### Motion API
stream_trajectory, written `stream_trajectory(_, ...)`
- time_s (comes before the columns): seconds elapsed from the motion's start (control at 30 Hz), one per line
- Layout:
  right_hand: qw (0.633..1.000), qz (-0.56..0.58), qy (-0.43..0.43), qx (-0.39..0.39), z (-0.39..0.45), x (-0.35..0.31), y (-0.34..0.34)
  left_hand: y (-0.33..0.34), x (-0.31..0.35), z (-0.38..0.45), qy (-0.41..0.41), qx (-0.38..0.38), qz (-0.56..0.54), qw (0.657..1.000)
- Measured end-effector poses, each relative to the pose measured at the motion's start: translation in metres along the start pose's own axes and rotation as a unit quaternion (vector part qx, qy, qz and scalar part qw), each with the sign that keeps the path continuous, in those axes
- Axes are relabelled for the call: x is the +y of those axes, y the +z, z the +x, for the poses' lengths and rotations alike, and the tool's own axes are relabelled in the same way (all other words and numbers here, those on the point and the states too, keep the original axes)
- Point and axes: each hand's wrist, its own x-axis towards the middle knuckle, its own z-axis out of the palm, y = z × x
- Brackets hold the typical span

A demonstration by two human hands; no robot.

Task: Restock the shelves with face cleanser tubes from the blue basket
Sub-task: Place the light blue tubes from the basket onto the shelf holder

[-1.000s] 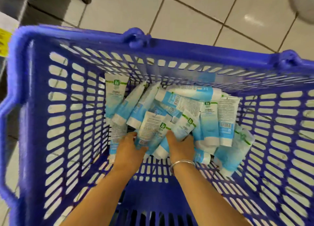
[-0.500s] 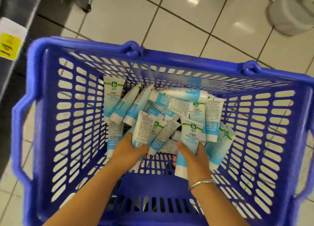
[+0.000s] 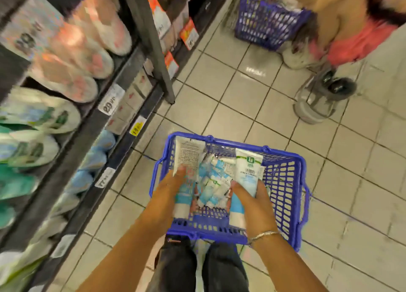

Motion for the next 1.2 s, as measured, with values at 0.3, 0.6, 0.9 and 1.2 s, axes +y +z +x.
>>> stream_trajectory(0.3, 0.996, -0.007, -0.066, -0.059, -0.18, -0.152, 0.018, 0.007, 0.112, -0.195, 0.04, -0.052, -0.051, 0.997)
stream_trajectory(0.6, 0.977, 0.038, -0.125, -0.166, -0.321, -0.23, 0.081, -0.03, 0.183, -0.35, 0.102, -0.049, -0.125, 0.986)
stream_trajectory(0.9, 0.92, -0.049, -0.18, -0.344, -0.403, -0.258, 0.088, -0.035, 0.16, -0.469, 0.218, 0.049, -0.229, 0.948)
stream_trajectory(1.2, 0.836, -0.118, -0.135, -0.518, -0.472, -0.227, 0.068, -0.027, 0.065, -0.561, 0.305, 0.177, -0.403, 0.844)
